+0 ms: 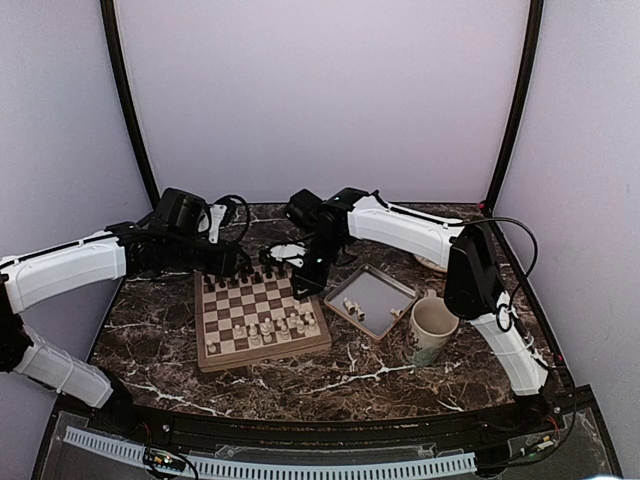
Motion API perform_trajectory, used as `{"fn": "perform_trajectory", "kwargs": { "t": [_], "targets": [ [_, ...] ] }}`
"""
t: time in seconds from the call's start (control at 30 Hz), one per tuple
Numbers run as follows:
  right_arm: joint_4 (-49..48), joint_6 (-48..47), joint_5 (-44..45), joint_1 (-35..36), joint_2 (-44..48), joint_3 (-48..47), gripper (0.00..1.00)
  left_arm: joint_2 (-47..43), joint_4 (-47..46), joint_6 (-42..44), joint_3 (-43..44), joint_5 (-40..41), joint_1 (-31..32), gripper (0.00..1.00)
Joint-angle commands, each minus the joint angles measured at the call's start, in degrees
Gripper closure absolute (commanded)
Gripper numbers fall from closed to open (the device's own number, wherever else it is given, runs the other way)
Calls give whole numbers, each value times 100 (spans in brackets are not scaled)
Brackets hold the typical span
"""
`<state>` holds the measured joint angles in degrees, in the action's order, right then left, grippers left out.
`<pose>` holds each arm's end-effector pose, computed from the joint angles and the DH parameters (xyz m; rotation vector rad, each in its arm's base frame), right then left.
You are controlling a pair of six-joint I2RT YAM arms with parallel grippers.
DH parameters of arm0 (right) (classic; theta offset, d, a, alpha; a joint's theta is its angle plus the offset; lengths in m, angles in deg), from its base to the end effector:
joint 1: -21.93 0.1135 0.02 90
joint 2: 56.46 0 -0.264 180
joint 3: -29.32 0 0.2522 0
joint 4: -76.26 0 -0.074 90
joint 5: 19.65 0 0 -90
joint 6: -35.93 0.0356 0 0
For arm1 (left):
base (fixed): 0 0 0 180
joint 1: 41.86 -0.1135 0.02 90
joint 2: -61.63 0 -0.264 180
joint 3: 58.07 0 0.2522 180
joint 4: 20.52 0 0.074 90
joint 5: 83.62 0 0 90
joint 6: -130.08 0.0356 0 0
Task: Set up the chess pieces on the board
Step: Place the pawn on the chessboard, then pick up the pawn from the chessboard.
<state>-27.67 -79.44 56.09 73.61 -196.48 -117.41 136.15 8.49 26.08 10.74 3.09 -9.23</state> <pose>0.3100 0.4064 0.2111 -1.8016 2.1600 0.4591 0.2436 -0.1584 0.2804 0.3930 2.1891 -0.5196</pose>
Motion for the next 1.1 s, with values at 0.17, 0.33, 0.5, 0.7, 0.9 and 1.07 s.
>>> {"fn": "perform_trajectory", "kwargs": {
  "t": [0.17,0.33,0.5,0.7,0.9,1.07],
  "targets": [
    [-517,60,-659,-632,1540,1139,72,725,770,478,751,-988,12,55],
    [-1666,118,-1070,-1311,3043,3306,72,1453,1239,803,1431,-1103,386,58],
    [-2679,302,-1401,-1955,4209,5030,72,2334,1784,1047,2213,-764,852,61],
    [-3504,542,-1394,-2272,4916,6168,71,3050,2043,1160,2650,-596,1001,59],
    [-3647,516,-1349,-2294,5100,6340,71,3481,2186,1198,2954,-420,1012,58],
    [-3675,498,-1388,-2302,5091,6381,71,3736,2115,1159,3118,-505,1013,62]
  ]
}}
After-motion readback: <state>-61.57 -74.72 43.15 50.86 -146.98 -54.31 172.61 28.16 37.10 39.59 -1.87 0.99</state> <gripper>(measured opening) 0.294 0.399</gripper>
